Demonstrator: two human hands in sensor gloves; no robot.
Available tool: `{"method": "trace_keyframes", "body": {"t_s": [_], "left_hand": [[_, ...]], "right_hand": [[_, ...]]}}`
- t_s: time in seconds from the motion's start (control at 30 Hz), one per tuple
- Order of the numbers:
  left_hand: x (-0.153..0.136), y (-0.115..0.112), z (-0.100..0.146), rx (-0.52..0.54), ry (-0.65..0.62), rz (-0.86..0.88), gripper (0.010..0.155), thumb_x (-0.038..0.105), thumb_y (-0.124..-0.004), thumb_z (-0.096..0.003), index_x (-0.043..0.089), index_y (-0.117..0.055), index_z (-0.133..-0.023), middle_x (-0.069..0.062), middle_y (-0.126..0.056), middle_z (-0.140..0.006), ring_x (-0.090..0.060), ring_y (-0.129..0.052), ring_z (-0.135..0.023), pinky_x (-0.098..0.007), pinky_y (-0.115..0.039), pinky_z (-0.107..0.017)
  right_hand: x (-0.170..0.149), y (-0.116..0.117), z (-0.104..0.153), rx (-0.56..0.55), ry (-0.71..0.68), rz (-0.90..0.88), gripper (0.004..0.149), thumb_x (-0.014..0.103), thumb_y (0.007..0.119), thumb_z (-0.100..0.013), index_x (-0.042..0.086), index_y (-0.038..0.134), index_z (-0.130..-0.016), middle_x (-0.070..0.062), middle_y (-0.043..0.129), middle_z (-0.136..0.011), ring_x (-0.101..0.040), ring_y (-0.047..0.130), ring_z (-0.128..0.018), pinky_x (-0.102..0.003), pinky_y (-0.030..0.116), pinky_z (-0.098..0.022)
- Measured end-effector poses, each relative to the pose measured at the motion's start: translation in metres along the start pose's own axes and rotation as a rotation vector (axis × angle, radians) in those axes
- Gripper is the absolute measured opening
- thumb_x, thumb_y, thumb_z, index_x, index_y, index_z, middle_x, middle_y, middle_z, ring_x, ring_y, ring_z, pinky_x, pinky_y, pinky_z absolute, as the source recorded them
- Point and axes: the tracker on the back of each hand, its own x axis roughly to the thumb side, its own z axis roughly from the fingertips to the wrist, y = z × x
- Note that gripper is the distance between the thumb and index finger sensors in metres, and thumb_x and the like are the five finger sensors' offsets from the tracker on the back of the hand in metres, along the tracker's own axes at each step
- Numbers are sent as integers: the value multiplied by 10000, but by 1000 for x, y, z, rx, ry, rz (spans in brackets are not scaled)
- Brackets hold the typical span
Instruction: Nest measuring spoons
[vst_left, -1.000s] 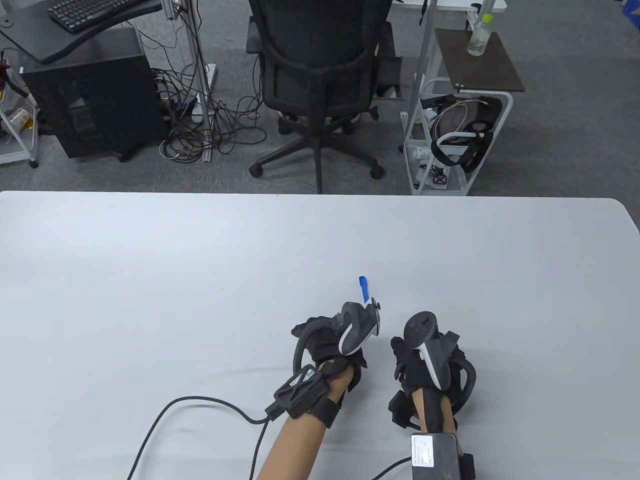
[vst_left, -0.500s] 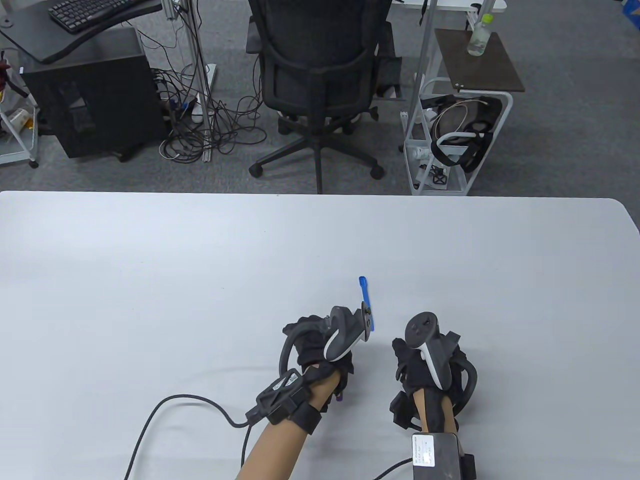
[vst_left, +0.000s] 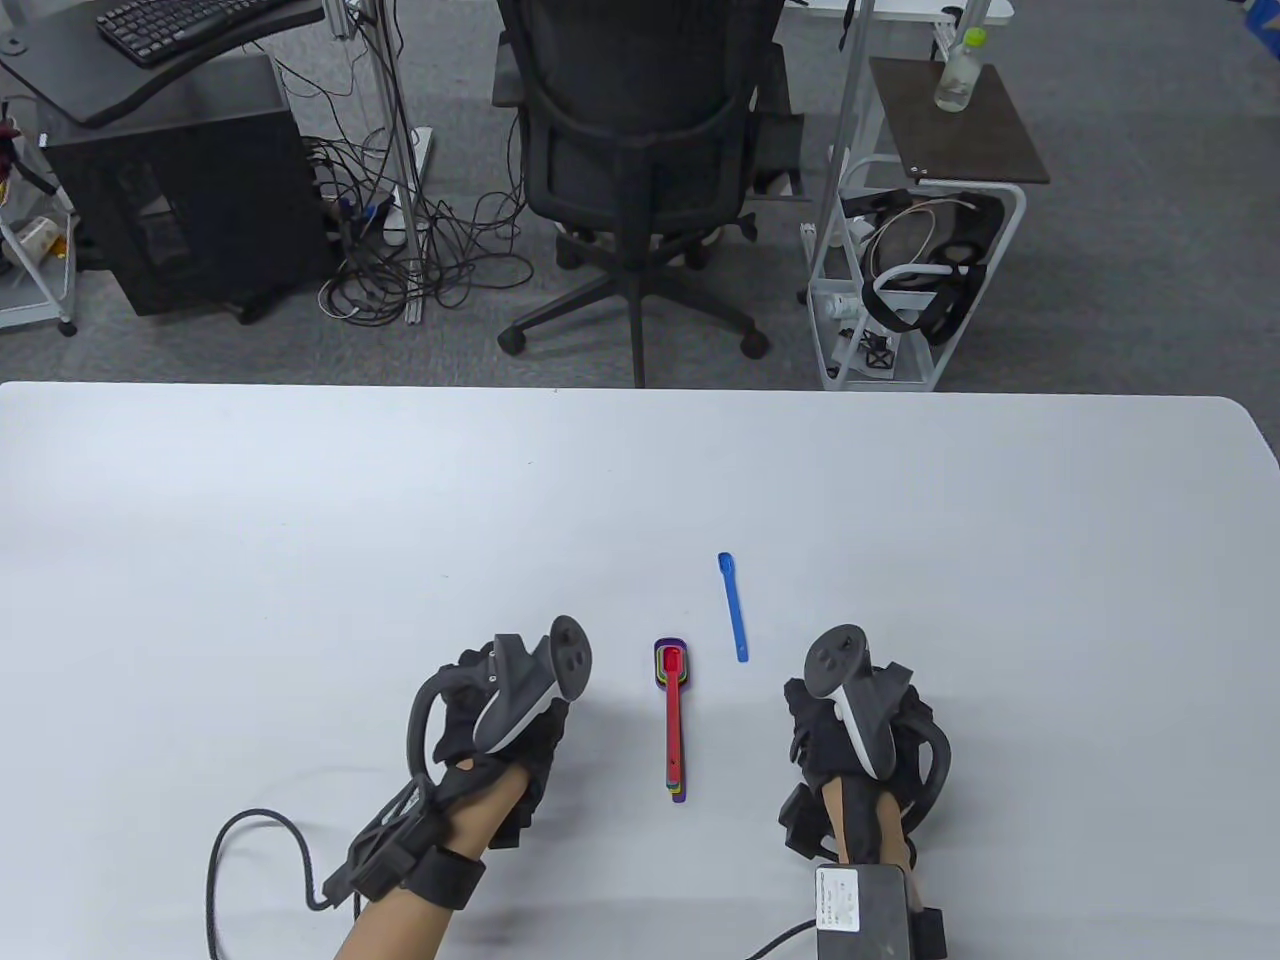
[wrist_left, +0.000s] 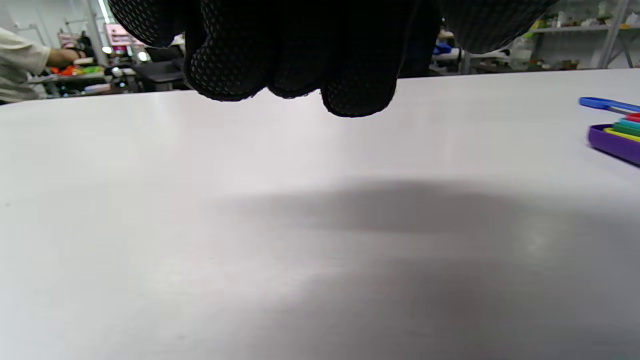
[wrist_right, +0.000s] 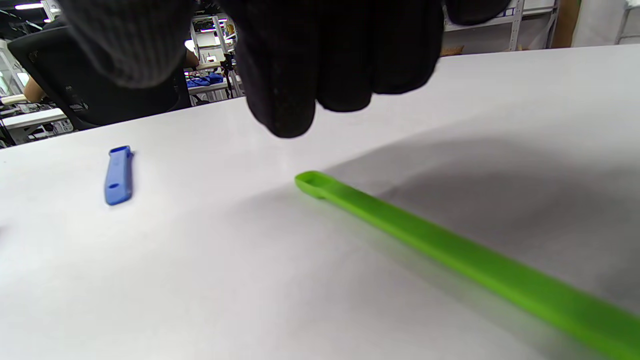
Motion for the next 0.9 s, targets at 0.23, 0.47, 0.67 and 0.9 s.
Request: {"method": "trace_keyframes", "body": {"t_s": [0.23,0.47,0.67,0.9], "left_hand": [[-46,-13,-8,23,4,115,554,538,-674,-468,127,-867,-785,-82,-838,-795,-362,-871,-690,-608,-646,-655],[-58,-21,-16,75,29,89,532,534,-676,-466,141,-885,-757,-67,-854,-777,-352,-883,-678,-599,-658,-652],[-53,-25,-17,67,16,59,535,538,-677,-464,144,-885,-760,-69,-854,-780,-353,-882,-681,-600,-657,-652],[-45,-26,-18,58,-17,36,539,541,-673,-466,144,-882,-766,-68,-849,-787,-353,-880,-687,-600,-655,-655]], "right_hand": [[3,1,2,-28,8,44,508,579,714,-329,248,860,-687,-6,795,-863,-351,747,-805,-567,510,-747],[26,2,7,-66,-55,138,504,572,733,-326,247,859,-690,-8,791,-869,-355,742,-811,-569,505,-750],[65,-4,-17,-47,-52,242,491,558,758,-322,254,858,-694,1,783,-880,-354,726,-830,-571,487,-761],[98,3,-48,78,2,250,498,553,775,-315,256,849,-708,4,767,-892,-356,707,-845,-573,466,-771]]}}
